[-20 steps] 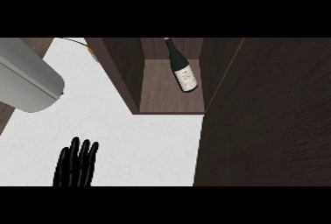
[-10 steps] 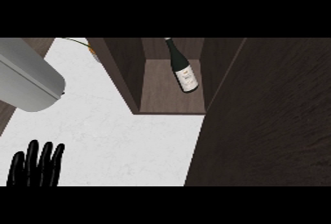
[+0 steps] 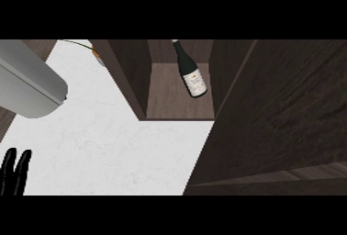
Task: Pick up the wine, place it into the cabinet and close the cabinet
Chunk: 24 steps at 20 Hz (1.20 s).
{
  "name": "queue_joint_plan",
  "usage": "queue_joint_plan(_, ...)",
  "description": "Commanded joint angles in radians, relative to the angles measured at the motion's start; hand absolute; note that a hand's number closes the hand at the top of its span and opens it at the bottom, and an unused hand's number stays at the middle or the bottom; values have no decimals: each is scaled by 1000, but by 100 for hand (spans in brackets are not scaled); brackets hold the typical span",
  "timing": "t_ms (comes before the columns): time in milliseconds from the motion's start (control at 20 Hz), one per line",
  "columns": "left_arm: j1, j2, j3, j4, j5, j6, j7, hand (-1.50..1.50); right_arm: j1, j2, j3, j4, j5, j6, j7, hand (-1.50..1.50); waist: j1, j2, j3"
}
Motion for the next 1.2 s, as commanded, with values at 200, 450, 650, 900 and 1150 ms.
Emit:
queue_joint_plan(200, 24, 51, 172, 57, 106, -135, 20, -150, -77, 16, 317, -127, 229, -238, 34, 150, -7, -3, -2)
queue_joint_plan(450, 94, 71, 186, 26, 96, -210, 19, -150, -201, 15, 354, 9, 329, -358, -33, 150, 12, 1, -1)
queue_joint_plan(650, 74, 36, 187, 56, 105, -219, 23, -150, -314, 14, 401, 88, 380, -462, -46, 150, 12, 3, -2)
queue_joint_plan(900, 24, 66, 251, 39, 183, -237, 116, -150, -469, 11, 368, 71, 406, -578, 55, 150, 9, 4, -2)
queue_joint_plan(1150, -7, 42, 248, 29, 168, -222, 135, -150, -619, 8, 278, 190, 287, -618, 37, 150, 26, 11, -1)
